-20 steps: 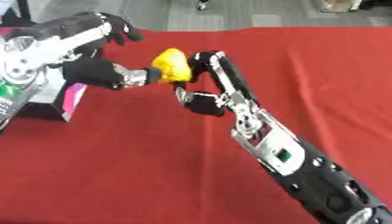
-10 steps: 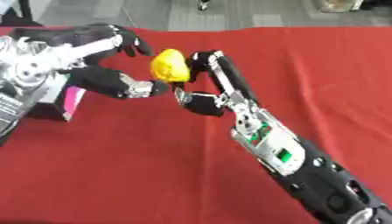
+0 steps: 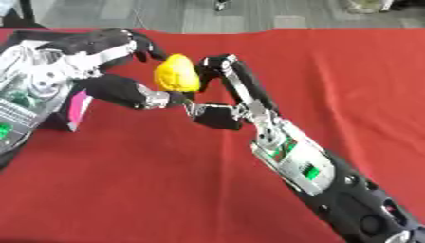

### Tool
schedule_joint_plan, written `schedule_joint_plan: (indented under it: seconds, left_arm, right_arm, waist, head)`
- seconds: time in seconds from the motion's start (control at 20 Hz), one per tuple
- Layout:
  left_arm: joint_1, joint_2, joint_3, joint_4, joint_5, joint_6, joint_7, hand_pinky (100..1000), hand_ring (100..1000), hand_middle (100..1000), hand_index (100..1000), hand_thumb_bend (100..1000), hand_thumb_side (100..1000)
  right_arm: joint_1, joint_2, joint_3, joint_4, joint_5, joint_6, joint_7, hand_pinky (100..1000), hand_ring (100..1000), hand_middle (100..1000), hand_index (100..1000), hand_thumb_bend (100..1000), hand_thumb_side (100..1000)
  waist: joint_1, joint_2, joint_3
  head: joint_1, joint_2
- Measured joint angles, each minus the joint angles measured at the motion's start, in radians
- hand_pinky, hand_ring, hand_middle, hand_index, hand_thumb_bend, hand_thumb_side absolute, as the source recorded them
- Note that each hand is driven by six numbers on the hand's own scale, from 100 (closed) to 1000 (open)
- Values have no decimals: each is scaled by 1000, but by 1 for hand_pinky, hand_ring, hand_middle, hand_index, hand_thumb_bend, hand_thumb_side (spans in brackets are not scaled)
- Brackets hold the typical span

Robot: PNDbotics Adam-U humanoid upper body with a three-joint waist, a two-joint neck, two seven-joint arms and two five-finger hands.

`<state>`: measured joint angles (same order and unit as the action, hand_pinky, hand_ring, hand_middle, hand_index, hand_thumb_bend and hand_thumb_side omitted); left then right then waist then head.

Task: Pick up the objects with one hand, pass them to the other hand, and then place them into the box on the other side of the table.

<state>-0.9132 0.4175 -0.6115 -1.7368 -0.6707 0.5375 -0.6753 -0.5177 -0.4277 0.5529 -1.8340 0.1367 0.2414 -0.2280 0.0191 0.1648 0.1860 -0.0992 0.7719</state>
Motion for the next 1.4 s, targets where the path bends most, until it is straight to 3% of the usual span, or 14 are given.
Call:
schedule_joint_plan:
  seconds: [0.25, 0.5, 0.9, 1.2, 1.4]
  left_arm:
    - [1, -6, -3, 3, -5, 4, 5, 866, 817, 781, 846, 478, 712]
    - [8, -16, -3, 2, 35, 46, 60, 847, 744, 692, 734, 110, 534]
    - [15, -24, -14, -2, 207, 102, 191, 786, 621, 548, 557, 100, 213]
    - [15, -24, -21, 14, 239, 98, 212, 757, 566, 469, 438, 100, 159]
    - [15, -24, -21, 22, 221, 89, 200, 750, 552, 453, 424, 100, 129]
  right_arm:
    - [0, 0, 5, -3, -1, -13, 17, 779, 584, 369, 510, 100, 100]
    - [1, 0, 10, -3, 0, -18, 25, 780, 583, 368, 510, 100, 100]
    - [2, 0, 14, -3, 8, -18, 40, 780, 590, 372, 513, 100, 100]
    - [8, 0, 16, -2, 9, -15, 46, 779, 651, 485, 635, 100, 100]
    - [8, 0, 18, 4, 9, -15, 45, 790, 691, 537, 694, 211, 100]
  waist:
    - [0, 0, 0]
    - [0, 0, 0]
    - [0, 0, 0]
    - [0, 0, -2]
    - [0, 0, -2]
  head:
    - [0, 0]
    - [0, 0]
    - [0, 0]
    - [3, 0]
    - [6, 0]
